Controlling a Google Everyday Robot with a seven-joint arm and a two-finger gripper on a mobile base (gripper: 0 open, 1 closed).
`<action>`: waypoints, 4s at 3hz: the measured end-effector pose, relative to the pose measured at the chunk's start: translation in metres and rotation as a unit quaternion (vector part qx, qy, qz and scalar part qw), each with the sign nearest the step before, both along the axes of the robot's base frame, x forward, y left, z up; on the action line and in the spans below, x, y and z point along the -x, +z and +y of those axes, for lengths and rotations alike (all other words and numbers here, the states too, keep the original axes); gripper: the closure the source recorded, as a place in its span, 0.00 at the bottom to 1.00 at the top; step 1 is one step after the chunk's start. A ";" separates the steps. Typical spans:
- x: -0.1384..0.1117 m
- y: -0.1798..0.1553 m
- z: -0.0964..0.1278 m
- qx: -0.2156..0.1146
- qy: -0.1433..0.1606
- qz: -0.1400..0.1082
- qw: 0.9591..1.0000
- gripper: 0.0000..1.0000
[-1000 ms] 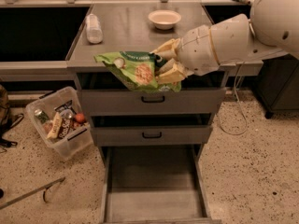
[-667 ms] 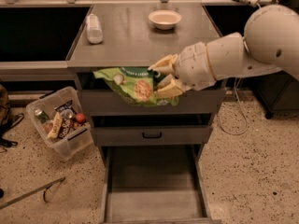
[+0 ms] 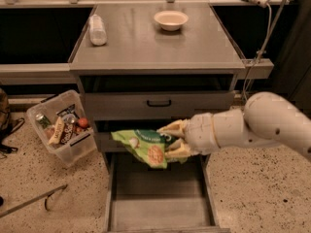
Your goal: Place green rice chip bag into bottom drawer
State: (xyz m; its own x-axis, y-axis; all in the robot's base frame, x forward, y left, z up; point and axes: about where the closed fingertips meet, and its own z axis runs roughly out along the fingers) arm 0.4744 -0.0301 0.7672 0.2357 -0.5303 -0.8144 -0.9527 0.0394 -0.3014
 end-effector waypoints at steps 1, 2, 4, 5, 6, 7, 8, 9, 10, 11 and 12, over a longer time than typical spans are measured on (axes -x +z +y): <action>0.006 -0.049 -0.008 0.008 -0.002 0.032 0.999 1.00; 0.006 -0.049 -0.008 0.008 -0.002 0.032 0.999 1.00; -0.034 -0.143 -0.019 0.010 -0.033 0.003 0.999 1.00; -0.076 -0.209 -0.030 0.001 -0.076 0.003 0.997 1.00; -0.076 -0.209 -0.030 0.001 -0.076 0.003 0.997 1.00; -0.078 -0.229 -0.030 0.002 -0.079 0.005 0.997 1.00; -0.084 -0.290 -0.042 0.021 -0.106 0.019 0.994 1.00; -0.095 -0.360 -0.054 0.045 -0.140 0.042 0.988 1.00; -0.094 -0.425 -0.054 0.036 -0.150 0.091 0.984 1.00; -0.094 -0.425 -0.054 0.036 -0.150 0.091 0.984 1.00; -0.099 -0.451 -0.058 0.035 -0.158 0.102 0.982 1.00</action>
Offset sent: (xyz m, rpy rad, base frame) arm -0.0061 -0.0076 -0.0439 -0.0150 0.0569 -0.0051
